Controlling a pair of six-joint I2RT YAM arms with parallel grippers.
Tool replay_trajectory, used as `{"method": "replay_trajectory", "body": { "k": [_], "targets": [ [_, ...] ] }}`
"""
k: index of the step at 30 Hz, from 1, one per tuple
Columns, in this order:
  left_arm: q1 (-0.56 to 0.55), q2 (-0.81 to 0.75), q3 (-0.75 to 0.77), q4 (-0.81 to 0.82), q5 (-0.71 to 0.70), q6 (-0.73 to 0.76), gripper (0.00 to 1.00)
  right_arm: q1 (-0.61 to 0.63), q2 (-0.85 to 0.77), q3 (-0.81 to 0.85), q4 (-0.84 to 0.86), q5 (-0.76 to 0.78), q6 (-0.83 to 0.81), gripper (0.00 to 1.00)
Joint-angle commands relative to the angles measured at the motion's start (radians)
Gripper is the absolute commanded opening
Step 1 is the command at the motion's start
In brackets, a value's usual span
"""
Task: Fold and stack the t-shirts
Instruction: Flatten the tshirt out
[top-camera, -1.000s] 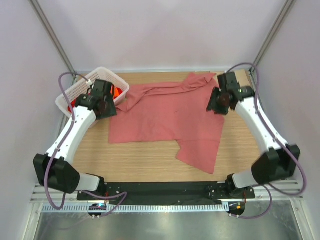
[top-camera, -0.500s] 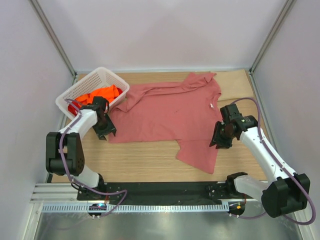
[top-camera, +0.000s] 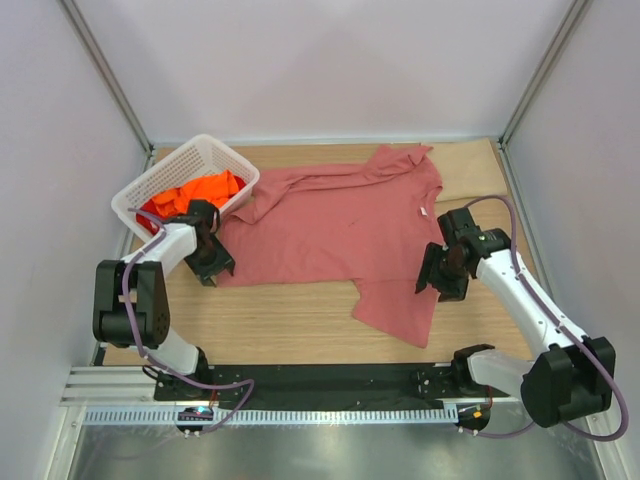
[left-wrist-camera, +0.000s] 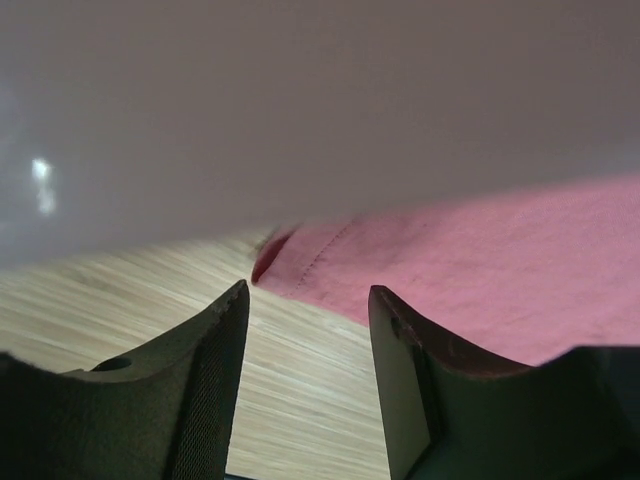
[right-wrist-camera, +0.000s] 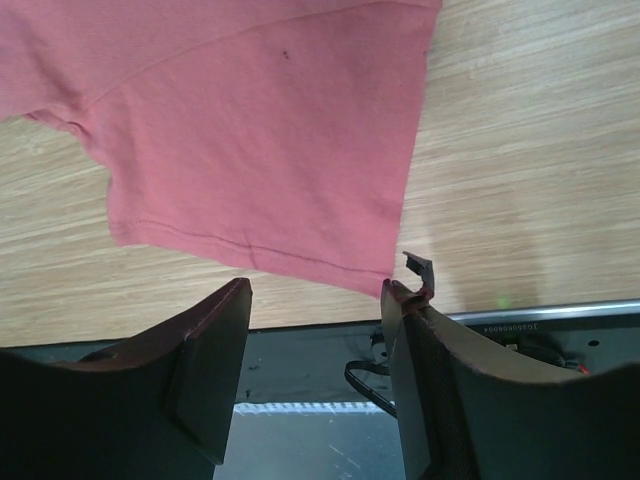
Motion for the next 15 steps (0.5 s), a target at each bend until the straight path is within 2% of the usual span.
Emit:
{"method": "replay_trajectory", "body": {
  "k": [1,10,15],
  "targets": [
    [0.0,-0.035,-0.018,0.015,-0.017,-0.038,0.52,0.0,0.002,-0.036,0.019,0.009,0.053,0.61],
    [0.005,0.027,-0.006,0.009,-0.039,-0.035,0.47,0.003,0.025,-0.186,0.074,-0.022,0.109,0.45],
    [0.008,0.043,-0.001,0.006,-0.045,-0.024,0.45,0.029,0.045,-0.206,0.054,0.003,0.13,0.44]
  ]
}}
